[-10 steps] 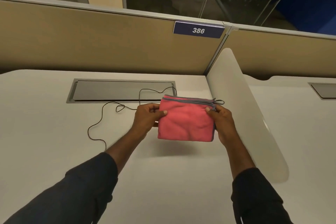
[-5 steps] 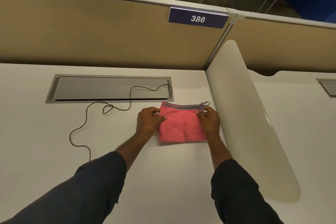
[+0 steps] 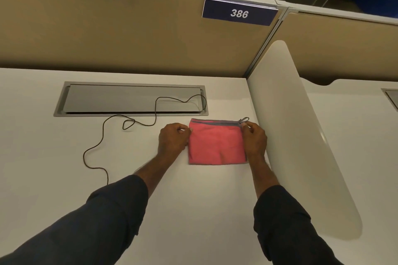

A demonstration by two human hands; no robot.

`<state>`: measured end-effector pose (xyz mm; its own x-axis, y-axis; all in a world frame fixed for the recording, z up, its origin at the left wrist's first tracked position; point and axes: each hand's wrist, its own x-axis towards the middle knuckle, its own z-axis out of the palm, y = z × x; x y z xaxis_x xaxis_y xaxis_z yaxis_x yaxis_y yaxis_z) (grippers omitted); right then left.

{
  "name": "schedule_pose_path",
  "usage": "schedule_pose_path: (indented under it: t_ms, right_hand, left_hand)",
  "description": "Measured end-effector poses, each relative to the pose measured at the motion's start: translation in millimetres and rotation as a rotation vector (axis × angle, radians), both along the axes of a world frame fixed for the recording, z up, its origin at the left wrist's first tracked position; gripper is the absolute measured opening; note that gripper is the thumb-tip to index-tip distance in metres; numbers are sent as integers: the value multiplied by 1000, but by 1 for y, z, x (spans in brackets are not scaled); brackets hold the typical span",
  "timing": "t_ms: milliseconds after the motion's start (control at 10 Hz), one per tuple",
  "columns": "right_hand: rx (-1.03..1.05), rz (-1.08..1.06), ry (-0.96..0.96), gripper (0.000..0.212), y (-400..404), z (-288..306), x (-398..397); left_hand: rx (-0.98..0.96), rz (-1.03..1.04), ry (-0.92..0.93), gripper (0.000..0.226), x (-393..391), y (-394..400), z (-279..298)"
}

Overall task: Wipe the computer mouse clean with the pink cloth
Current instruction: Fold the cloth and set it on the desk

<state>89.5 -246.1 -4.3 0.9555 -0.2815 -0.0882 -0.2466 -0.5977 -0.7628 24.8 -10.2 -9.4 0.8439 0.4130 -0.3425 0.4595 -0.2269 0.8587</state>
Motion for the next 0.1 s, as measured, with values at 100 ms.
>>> schedule_pose_path:
  t_ms: [100]
  right_hand:
    - [-58, -45, -35, 25, 0, 8, -2]
  left_hand:
    - [29, 10, -48, 17, -3, 4, 3]
